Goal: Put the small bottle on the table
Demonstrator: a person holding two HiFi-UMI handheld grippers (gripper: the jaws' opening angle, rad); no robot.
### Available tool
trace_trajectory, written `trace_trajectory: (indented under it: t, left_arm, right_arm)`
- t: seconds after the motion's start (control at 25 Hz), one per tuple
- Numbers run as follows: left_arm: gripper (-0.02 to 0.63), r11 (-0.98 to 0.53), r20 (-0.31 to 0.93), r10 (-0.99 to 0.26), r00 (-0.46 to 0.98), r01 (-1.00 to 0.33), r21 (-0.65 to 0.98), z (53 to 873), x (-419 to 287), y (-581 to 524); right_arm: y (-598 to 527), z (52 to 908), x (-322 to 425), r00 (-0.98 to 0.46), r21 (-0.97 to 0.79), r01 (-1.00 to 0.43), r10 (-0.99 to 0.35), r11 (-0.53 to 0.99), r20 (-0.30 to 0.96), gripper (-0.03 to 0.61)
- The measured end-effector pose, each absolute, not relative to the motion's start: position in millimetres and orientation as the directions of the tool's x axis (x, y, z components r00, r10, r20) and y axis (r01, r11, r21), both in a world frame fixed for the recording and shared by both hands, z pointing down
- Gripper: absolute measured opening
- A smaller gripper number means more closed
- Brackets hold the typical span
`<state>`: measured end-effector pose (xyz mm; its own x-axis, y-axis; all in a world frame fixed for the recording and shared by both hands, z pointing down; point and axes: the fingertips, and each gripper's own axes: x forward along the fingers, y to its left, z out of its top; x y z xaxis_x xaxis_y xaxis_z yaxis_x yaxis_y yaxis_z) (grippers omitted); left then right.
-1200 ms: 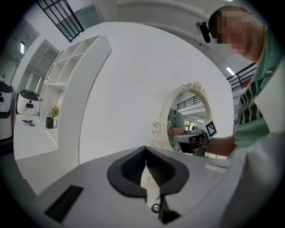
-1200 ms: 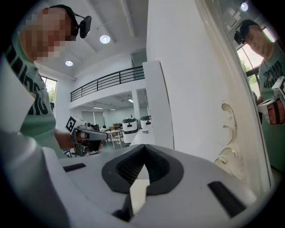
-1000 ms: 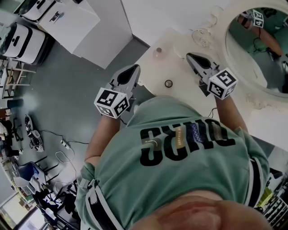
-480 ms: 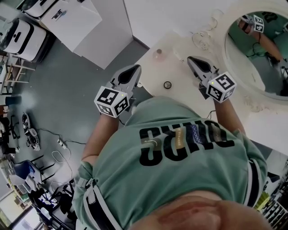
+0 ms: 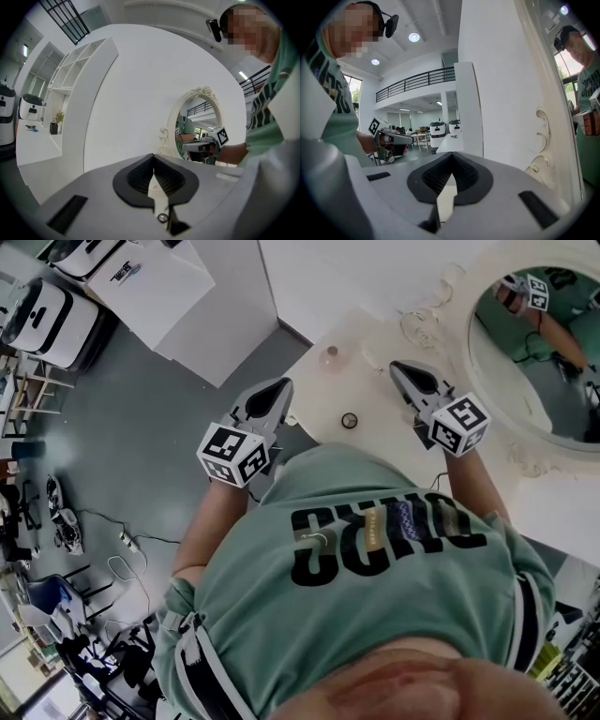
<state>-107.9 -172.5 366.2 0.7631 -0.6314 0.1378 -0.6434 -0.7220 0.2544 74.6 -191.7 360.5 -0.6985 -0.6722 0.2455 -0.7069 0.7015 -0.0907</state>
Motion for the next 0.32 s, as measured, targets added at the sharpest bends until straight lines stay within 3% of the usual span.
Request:
trace_trajectory:
  t: [0.32]
  left_arm:
    - [0.011, -0.723, 0.134, -0.629, 0.766, -0.640, 0.259, 367.9, -105.7, -176.4]
  right_arm:
    - [-194.8, 362.7, 75.5, -0.697, -0.091, -0.708, -0.673, 0.700, 0.247, -0.006]
